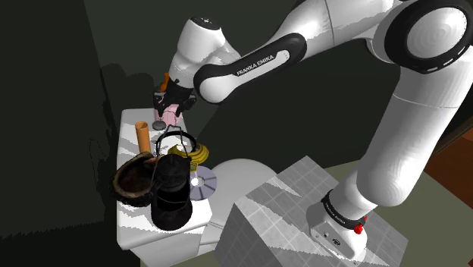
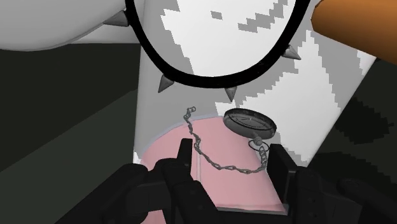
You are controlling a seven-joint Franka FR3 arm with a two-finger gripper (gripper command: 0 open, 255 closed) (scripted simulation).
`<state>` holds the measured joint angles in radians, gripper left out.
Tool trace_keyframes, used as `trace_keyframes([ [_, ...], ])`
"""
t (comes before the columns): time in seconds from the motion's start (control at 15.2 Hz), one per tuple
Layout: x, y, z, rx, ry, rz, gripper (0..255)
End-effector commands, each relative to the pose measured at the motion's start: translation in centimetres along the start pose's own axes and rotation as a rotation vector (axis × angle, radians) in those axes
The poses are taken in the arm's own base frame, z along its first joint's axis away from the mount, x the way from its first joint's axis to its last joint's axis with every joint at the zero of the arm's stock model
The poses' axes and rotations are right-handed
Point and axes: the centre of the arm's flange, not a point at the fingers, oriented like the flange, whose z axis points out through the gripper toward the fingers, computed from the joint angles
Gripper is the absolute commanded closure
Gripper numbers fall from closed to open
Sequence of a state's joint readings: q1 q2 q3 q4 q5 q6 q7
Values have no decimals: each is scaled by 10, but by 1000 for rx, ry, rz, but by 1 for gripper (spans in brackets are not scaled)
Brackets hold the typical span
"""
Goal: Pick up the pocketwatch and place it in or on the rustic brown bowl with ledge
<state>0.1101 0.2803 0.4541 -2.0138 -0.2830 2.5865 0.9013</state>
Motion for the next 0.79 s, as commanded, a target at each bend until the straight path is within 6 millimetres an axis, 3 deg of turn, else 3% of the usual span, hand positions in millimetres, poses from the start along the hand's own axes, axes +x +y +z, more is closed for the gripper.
trace_keyframes([
  [0.0,3,-2,-10,0,0,0,255],
  [0.73,18,-12,-64,0,0,0,255],
])
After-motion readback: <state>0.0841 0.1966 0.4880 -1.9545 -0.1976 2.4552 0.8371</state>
